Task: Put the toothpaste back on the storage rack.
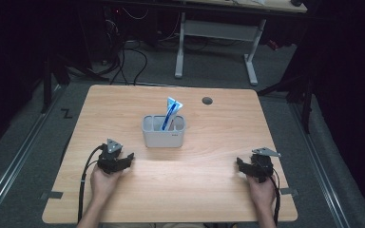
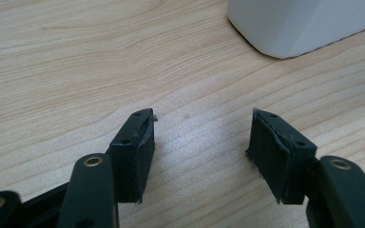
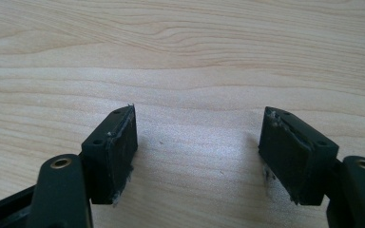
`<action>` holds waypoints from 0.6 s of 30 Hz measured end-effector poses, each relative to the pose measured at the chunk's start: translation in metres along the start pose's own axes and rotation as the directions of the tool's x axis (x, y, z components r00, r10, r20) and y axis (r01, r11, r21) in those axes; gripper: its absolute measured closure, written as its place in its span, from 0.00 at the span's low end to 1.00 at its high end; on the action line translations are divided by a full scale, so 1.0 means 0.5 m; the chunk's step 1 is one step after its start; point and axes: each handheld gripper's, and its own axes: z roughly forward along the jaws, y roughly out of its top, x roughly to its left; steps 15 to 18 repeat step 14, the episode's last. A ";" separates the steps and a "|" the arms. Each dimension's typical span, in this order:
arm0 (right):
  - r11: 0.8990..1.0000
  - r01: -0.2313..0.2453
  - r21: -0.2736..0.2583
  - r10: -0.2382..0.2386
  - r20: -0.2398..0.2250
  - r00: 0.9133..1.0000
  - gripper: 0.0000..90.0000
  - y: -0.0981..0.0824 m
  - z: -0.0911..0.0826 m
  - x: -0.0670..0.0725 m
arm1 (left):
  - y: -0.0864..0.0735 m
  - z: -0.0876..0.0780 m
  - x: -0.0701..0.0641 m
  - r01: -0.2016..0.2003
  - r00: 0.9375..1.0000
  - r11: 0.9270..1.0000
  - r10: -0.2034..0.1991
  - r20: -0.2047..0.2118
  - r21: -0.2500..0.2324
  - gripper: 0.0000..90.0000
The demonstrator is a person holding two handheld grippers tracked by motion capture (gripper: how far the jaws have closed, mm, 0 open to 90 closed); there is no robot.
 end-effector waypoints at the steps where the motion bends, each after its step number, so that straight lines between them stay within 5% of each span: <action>1: 1.000 0.000 0.000 0.000 0.000 1.000 0.32 0.000 0.000 0.000 | 0.000 0.000 0.000 0.000 1.000 1.000 0.000 0.000 0.000 0.46; 18: 1.000 -0.001 0.000 0.001 -0.003 1.000 0.33 0.001 0.001 0.000 | 0.000 0.001 -0.004 0.008 1.000 1.000 -0.008 -0.008 0.006 0.40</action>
